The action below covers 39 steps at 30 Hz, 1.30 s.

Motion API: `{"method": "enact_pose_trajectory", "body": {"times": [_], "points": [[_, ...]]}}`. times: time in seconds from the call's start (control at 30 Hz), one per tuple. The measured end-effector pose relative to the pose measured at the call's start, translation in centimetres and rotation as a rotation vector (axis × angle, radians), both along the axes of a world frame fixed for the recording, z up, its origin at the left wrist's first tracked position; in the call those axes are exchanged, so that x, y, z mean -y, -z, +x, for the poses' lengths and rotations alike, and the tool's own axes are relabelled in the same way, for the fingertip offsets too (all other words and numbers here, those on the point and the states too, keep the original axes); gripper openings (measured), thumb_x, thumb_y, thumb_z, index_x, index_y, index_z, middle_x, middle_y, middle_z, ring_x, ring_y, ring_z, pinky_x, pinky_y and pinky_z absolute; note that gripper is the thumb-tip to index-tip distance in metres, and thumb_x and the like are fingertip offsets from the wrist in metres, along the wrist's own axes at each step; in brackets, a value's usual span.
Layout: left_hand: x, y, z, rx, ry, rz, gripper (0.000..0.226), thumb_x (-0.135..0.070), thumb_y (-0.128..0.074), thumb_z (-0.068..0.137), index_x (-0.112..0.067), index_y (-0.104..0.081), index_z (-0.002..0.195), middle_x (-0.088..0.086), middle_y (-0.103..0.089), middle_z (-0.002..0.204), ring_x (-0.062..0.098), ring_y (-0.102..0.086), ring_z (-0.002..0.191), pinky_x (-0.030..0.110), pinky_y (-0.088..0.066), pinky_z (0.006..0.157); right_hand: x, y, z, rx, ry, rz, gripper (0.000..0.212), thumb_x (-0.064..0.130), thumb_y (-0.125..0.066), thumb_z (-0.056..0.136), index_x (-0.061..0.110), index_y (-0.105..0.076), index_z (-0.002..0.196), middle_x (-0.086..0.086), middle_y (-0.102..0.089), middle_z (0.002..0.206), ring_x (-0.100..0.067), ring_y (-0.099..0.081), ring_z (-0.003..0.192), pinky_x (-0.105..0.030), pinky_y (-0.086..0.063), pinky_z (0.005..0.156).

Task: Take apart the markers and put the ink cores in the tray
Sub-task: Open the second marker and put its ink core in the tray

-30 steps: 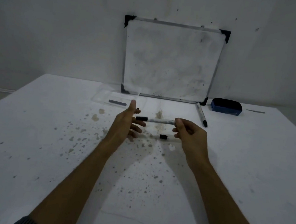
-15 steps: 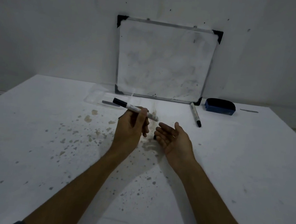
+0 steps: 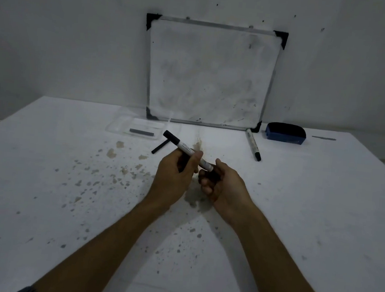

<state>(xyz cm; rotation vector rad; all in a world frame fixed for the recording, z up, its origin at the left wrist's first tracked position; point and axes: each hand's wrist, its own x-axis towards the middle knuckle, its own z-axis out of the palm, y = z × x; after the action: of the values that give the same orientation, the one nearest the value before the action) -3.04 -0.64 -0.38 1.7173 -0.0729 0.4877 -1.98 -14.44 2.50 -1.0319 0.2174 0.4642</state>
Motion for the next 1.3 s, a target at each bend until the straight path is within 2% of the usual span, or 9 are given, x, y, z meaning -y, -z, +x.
{"method": "enact_pose_trajectory", "body": {"times": [0.27, 0.5, 0.6, 0.73, 0.8, 0.93, 1.07, 1.2, 1.3], "points": [[-1.4, -0.5, 1.1, -0.072, 0.006, -0.290, 0.042, -0.043, -0.062, 0.101, -0.002, -0.071, 0.098, -0.006, -0.063, 0.065, 0.006, -0.051, 0.051, 0.019, -0.043, 0.047, 1.3, -0.1, 0.5, 0.118, -0.053, 0.018, 0.035, 0.010, -0.044, 0.095, -0.003, -0.067, 0.118, -0.009, -0.059, 0.074, -0.014, -0.052, 0.053, -0.023, -0.042, 0.044], [-3.5, -1.4, 1.4, -0.182, -0.033, -0.347, 0.042, -0.044, -0.059, 0.103, -0.008, -0.074, 0.089, -0.006, -0.063, 0.061, 0.009, -0.051, 0.048, 0.020, -0.041, 0.045, 2.0, 0.3, 0.8, 0.261, -0.071, -0.153, 0.022, -0.001, -0.059, 0.095, -0.002, -0.068, 0.114, -0.018, -0.077, 0.092, -0.019, -0.068, 0.066, -0.025, -0.056, 0.057], [-6.0, -1.9, 1.3, -0.282, 0.007, -0.223, 0.051, -0.053, -0.068, 0.095, -0.004, -0.075, 0.083, 0.000, -0.066, 0.060, 0.012, -0.055, 0.049, 0.023, -0.045, 0.044, 2.6, 0.8, 0.8, 0.434, -0.021, -0.349, 0.023, -0.003, -0.066, 0.092, 0.001, -0.070, 0.114, -0.015, -0.079, 0.092, -0.025, -0.077, 0.078, -0.026, -0.061, 0.069], [-7.7, -1.0, 0.9, -0.420, -0.070, 0.355, 0.055, -0.064, -0.068, 0.089, -0.016, -0.073, 0.063, -0.006, -0.067, 0.047, 0.002, -0.057, 0.037, 0.017, -0.045, 0.045, 2.9, 1.5, 0.7, 0.621, 0.040, -0.623, 0.019, 0.007, -0.070, 0.093, 0.010, -0.074, 0.111, -0.004, -0.080, 0.093, -0.013, -0.078, 0.085, -0.029, -0.061, 0.082], [-7.1, -0.2, 0.8, -0.389, -0.153, 0.556, 0.060, -0.067, -0.065, 0.088, -0.015, -0.070, 0.057, -0.005, -0.063, 0.043, 0.002, -0.056, 0.037, 0.023, -0.045, 0.051, 2.7, 1.7, 0.4, 0.683, 0.038, -0.715, 0.017, 0.012, -0.069, 0.095, 0.015, -0.074, 0.111, -0.001, -0.080, 0.096, -0.006, -0.077, 0.085, -0.030, -0.061, 0.085], [-5.3, 0.7, 0.5, -0.321, -0.286, 0.827, 0.057, -0.070, -0.059, 0.089, -0.020, -0.062, 0.061, -0.006, -0.061, 0.051, 0.008, -0.059, 0.050, 0.026, -0.044, 0.051, 2.2, 2.2, -0.1, 0.832, 0.096, -0.921, 0.019, 0.022, -0.067, 0.096, 0.019, -0.073, 0.114, 0.005, -0.074, 0.102, 0.010, -0.067, 0.083, -0.009, -0.054, 0.075], [-4.1, 0.7, 0.2, -0.345, -0.348, 0.929, 0.044, -0.070, -0.061, 0.085, -0.028, -0.054, 0.073, -0.012, -0.059, 0.066, 0.004, -0.053, 0.061, 0.026, -0.036, 0.054, 2.0, 2.4, -0.2, 0.892, 0.151, -1.014, 0.018, 0.023, -0.068, 0.096, 0.018, -0.074, 0.112, 0.003, -0.070, 0.104, 0.011, -0.059, 0.082, -0.003, -0.045, 0.070], [-5.5, -0.2, 0.2, -0.405, -0.259, 0.799, 0.043, -0.073, -0.058, 0.086, -0.030, -0.060, 0.079, -0.013, -0.063, 0.070, 0.007, -0.061, 0.069, 0.030, -0.048, 0.064, 1.6, 2.6, -0.6, 0.903, 0.116, -1.042, 0.018, 0.024, -0.065, 0.098, 0.019, -0.073, 0.113, 0.011, -0.066, 0.096, 0.014, -0.058, 0.079, -0.002, -0.044, 0.068], [-8.0, -1.7, 1.1, -0.410, -0.272, 0.729, 0.031, -0.059, -0.065, 0.089, -0.028, -0.063, 0.087, -0.005, -0.070, 0.084, 0.015, -0.065, 0.078, 0.030, -0.051, 0.070, 1.2, 2.8, -0.6, 0.913, 0.088, -1.024, 0.018, 0.028, -0.062, 0.099, 0.022, -0.073, 0.112, 0.006, -0.070, 0.100, 0.003, -0.062, 0.085, -0.008, -0.045, 0.072]]}}
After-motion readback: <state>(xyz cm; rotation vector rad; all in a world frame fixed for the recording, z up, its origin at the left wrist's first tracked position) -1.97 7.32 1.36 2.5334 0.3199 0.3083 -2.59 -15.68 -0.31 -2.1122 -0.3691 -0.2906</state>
